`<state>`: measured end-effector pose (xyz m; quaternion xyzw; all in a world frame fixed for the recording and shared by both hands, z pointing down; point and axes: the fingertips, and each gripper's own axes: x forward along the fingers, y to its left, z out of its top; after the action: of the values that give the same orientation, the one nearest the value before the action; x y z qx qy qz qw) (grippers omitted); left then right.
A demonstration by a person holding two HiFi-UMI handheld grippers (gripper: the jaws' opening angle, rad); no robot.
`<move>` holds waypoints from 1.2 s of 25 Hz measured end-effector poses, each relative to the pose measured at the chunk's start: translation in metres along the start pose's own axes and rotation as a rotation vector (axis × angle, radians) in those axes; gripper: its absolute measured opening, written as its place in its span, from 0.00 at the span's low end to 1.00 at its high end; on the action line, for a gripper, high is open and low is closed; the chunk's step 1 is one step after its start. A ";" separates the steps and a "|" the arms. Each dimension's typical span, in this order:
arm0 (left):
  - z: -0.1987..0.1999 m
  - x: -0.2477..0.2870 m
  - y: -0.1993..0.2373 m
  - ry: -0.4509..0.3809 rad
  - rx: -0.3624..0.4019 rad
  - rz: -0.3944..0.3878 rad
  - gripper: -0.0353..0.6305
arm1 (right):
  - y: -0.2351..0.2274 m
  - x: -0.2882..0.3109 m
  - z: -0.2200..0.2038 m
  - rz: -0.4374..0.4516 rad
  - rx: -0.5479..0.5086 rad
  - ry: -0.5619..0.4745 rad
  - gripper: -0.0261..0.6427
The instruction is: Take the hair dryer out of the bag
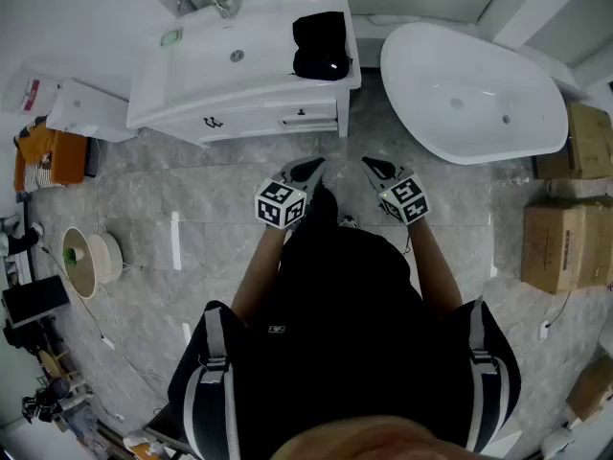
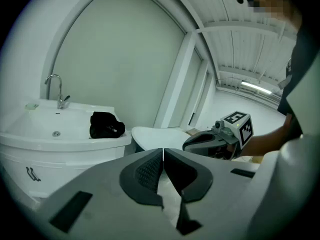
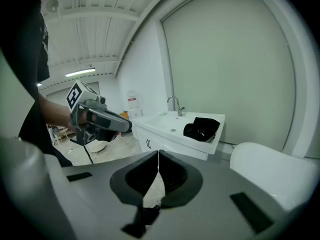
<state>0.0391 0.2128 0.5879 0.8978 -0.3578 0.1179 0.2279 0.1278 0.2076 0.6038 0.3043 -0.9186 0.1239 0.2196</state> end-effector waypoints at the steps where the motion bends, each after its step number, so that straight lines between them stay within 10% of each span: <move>1: 0.000 -0.003 0.003 0.000 0.001 0.002 0.08 | 0.002 0.002 0.001 -0.001 -0.002 0.002 0.13; 30: 0.016 0.019 0.031 -0.026 -0.025 0.004 0.08 | -0.021 0.021 0.016 -0.015 -0.028 0.017 0.13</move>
<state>0.0315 0.1740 0.5915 0.8956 -0.3642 0.1022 0.2341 0.1202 0.1745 0.6020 0.3072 -0.9160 0.1118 0.2327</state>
